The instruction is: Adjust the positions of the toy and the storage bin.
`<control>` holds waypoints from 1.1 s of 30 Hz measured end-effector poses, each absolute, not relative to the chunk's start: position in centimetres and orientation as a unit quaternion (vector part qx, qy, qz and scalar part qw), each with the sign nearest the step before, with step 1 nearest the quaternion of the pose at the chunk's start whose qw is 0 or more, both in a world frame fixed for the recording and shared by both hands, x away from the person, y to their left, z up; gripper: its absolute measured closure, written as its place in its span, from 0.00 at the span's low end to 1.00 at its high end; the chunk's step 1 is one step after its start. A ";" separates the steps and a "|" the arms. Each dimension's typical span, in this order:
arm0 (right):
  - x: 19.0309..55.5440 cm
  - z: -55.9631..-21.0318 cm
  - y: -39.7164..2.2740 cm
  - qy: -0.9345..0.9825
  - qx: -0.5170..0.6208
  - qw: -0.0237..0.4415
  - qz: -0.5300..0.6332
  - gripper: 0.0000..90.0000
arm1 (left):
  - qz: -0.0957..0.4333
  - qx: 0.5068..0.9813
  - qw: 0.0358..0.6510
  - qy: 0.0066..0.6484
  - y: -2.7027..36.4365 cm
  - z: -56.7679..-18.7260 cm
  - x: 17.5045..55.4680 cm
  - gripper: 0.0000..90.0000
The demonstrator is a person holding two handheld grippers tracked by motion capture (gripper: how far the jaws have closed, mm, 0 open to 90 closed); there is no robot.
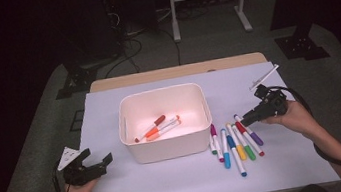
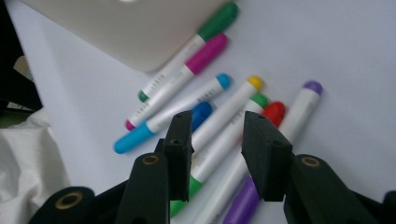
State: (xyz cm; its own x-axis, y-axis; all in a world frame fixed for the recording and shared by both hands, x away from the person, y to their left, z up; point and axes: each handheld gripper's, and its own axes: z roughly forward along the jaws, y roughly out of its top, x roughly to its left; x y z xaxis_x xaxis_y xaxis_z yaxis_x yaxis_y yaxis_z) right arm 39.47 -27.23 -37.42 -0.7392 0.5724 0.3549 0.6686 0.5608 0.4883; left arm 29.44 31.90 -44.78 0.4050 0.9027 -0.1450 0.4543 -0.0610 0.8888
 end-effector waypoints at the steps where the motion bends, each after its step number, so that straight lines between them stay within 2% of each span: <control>1: 39.5 -37.9 -27.4 -0.879 -0.358 0.080 -0.306 0.69 | 0.235 0.689 0.477 0.492 31.9 -44.8 29.4 0.03; 9: 39.7 -41.0 -28.6 -0.873 -0.384 0.068 -0.292 0.69 | 0.235 0.690 0.476 0.492 31.9 -44.8 29.5 0.03; 16: 39.8 -42.2 -28.5 -0.874 -0.389 0.054 -0.286 0.69 | 0.235 0.690 0.476 0.492 31.9 -44.8 29.5 0.03; 33: 39.7 -43.0 -29.4 -0.875 -0.410 0.020 -0.256 0.74 | 0.235 0.689 0.477 0.492 32.0 -44.7 29.5 0.03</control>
State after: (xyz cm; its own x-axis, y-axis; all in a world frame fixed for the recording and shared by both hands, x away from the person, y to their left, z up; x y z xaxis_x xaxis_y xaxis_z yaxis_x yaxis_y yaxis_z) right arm 39.68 -29.37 -42.97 -0.6635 0.7068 0.2451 0.7276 0.5334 0.4314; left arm 29.46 32.03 -44.75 0.4049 0.9027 -0.1457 0.4539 -0.0601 0.8890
